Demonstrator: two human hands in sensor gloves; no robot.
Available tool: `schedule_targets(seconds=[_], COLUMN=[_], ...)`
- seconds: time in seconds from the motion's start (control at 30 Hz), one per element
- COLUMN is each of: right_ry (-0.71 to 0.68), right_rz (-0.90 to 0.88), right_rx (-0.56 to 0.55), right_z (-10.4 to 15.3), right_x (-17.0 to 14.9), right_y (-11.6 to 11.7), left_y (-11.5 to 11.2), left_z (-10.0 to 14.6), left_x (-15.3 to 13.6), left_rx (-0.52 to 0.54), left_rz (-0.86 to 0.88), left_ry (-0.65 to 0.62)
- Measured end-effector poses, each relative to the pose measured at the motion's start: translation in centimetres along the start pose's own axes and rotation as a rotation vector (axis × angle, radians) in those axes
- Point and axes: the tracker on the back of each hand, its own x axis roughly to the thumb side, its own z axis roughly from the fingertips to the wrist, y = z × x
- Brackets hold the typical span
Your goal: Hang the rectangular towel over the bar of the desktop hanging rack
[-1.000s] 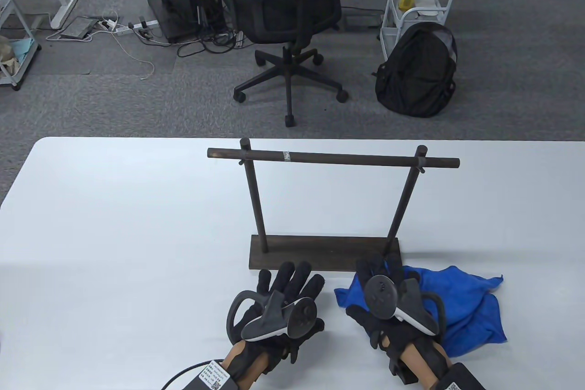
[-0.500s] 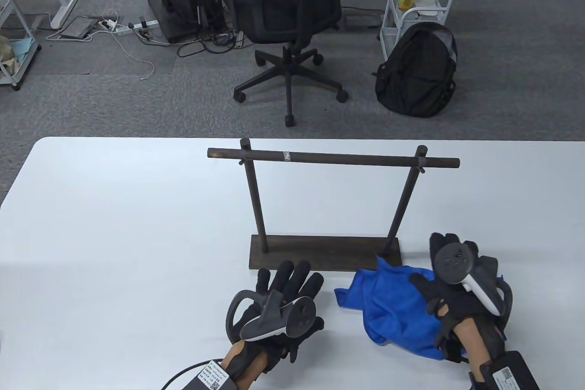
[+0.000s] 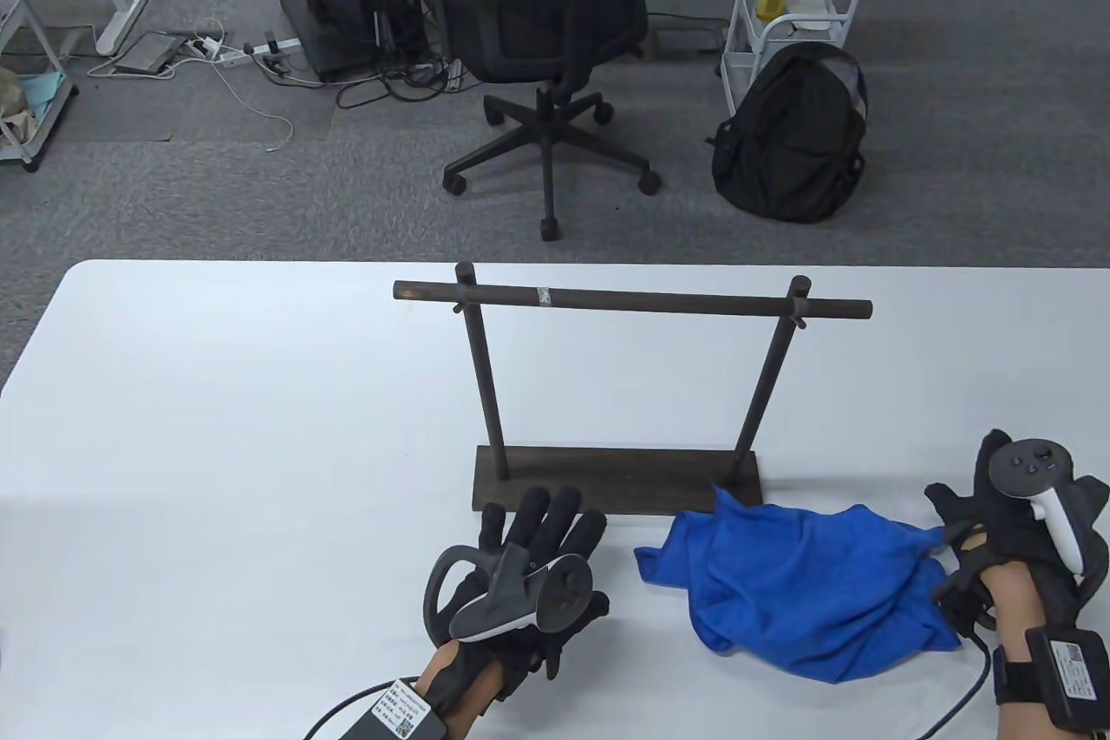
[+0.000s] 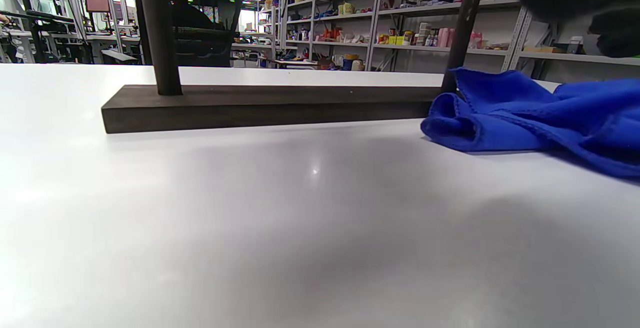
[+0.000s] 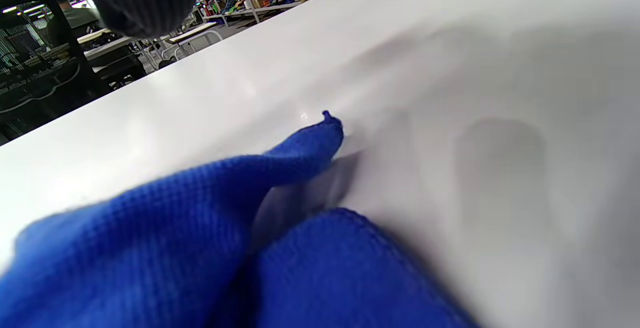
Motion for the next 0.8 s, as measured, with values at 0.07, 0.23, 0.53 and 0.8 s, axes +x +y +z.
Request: schedule_targets(seconds=[0.07,0.23,0.53,0.8], right_ry=[0.011,0.028,0.001,-0.032], right_rz=[0.013,0.074,0.23,0.352], right_rx=[-0.016,0.003,0.099,0.004], right_z=[0.0,-0.3,-0.4,0.0], right_x=[-0.1,-0.7,-0.2,1.1], right_y=[0.1,0.6,2.4,3.3], left_y=[0.0,0.0,0.0,0.0], left_z=[0.0,0.1,0.1,0.1], left_x=[0.1,0.2,0.3,0.3], left_rx=[0.0,0.007,-0.003,0.0], left_rz=[0.0,0.004,0.001,-0.002], left_ry=[-0.001,-0.004,-0.004,-0.001])
